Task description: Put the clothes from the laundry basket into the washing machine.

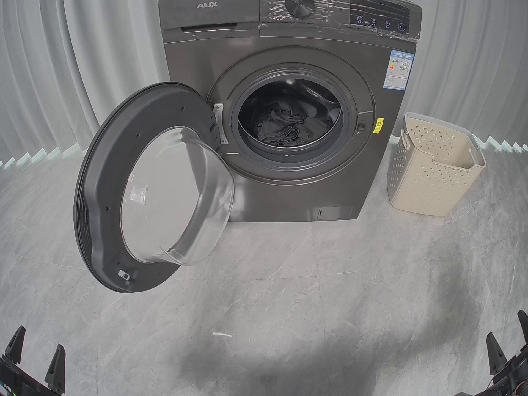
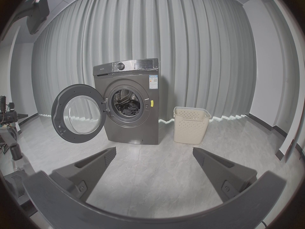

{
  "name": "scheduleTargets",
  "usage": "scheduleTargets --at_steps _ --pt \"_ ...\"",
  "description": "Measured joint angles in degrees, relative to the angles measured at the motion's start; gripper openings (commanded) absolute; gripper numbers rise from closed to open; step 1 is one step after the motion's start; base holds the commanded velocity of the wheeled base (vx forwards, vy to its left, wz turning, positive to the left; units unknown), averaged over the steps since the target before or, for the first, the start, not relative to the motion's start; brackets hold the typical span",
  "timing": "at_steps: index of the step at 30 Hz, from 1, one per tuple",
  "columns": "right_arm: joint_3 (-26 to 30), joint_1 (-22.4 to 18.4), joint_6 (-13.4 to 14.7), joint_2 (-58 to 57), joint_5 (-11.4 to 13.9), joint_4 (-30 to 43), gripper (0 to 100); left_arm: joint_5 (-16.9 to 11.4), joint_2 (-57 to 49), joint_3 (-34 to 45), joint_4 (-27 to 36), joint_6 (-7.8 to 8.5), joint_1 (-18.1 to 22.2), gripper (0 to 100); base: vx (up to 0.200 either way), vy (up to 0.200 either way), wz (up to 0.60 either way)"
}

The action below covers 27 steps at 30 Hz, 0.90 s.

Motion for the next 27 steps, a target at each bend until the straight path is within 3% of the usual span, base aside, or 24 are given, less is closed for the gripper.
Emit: scheduleTargets --at_steps 7,16,27 --pt "0.0 0.0 0.0 0.0 0.0 0.0 100 0.0 0.0 0.0 0.0 0.06 0.0 100 0.000 0.000 0.00" --pt "0.0 0.0 0.0 0.0 0.0 0.0 100 0.0 0.0 0.0 0.0 0.05 0.0 100 0.000 0.200 0.00" --pt "0.0 0.0 0.0 0.0 0.0 0.0 100 0.0 0.0 0.0 0.0 -0.05 0.0 100 0.000 0.000 0.00"
